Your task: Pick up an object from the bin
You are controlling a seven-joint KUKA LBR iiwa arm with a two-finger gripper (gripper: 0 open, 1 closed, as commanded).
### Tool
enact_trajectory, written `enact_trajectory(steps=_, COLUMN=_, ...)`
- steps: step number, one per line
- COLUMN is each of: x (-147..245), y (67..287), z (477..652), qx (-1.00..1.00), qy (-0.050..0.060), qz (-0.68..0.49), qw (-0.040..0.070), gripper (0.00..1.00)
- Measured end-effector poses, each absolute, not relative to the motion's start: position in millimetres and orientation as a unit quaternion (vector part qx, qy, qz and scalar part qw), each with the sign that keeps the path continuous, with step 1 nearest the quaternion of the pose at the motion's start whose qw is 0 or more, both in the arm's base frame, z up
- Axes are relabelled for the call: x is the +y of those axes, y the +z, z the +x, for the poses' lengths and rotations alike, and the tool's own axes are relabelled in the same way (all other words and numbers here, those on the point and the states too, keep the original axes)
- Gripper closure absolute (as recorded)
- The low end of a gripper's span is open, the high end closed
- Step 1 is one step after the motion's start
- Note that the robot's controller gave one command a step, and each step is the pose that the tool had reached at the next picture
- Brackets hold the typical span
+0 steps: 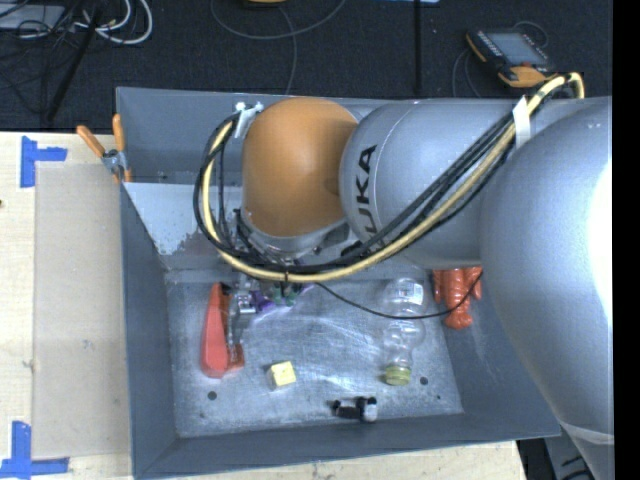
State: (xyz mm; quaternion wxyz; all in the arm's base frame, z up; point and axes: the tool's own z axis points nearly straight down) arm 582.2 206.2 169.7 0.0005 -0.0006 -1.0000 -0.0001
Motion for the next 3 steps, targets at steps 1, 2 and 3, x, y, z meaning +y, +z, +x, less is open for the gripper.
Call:
enact_trajectory(steps=1, x=134, y=94, z=600.6, qx=-0.999, qy=-0.001, qz=0.039, qw=-0.002, gripper=0.00)
enact_trajectory(steps=2, x=100, y=61, z=610.0, qx=-0.998, qy=-0.005, qz=0.069, qw=-0.007, gripper=0.00)
enact_trajectory(steps=3, x=97, y=106, z=608.3, qx=-0.991, qy=0.000, qz=0.137, qw=0.000, gripper=0.00)
